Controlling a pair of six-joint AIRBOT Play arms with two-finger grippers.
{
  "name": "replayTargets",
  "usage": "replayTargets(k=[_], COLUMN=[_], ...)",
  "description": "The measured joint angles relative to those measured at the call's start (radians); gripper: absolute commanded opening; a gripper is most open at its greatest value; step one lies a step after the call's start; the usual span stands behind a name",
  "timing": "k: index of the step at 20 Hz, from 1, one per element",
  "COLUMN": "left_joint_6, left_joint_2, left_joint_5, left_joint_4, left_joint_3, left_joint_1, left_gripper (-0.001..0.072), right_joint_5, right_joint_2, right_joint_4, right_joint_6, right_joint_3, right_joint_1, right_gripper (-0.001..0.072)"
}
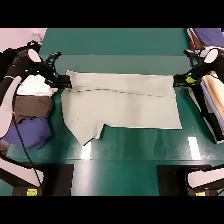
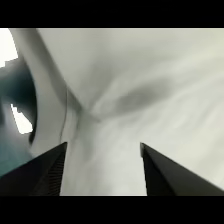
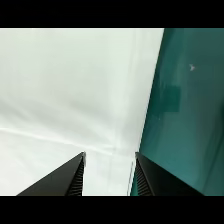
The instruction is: Fold the shirts.
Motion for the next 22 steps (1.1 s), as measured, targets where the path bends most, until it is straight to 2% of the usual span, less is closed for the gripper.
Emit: replayTargets(k=[4, 6, 12, 17, 22], left_joint_6=[-0.025, -0.037, -0.087, -0.104, -0.146], left_joint_2=[0.140, 0.243, 0.568, 0.702, 0.732], left_joint_5=[-0.045, -0.049, -0.033, 0.078, 0.254], left_joint_4=[0.006, 0.003, -0.046, -0.198, -0.298], left_joint_3=[-0.134, -0.266, -0.726, -1.007, -1.110], left_joint_1=[0.011, 0.014, 0.015, -0.024, -0.120], left_gripper=[0.0528, 0.0528, 0.0528, 0.0528, 0.0523], right_joint_5=[0.047, 0.071, 0.106, 0.109, 0.111], right_joint_2=[0.122, 0.200, 0.387, 0.432, 0.440], right_joint_4=[0.000, 0.003, 0.032, 0.083, 0.161], right_joint_6=[0.004, 0.005, -0.003, -0.008, -0.021], right_joint_3=[-0.092, -0.172, -0.384, -0.441, -0.453], right_joint_1=[-0.012, -0.018, -0.029, -0.031, -0.068], right_gripper=[0.0361, 0.0308, 0.0317, 0.0316, 0.0316])
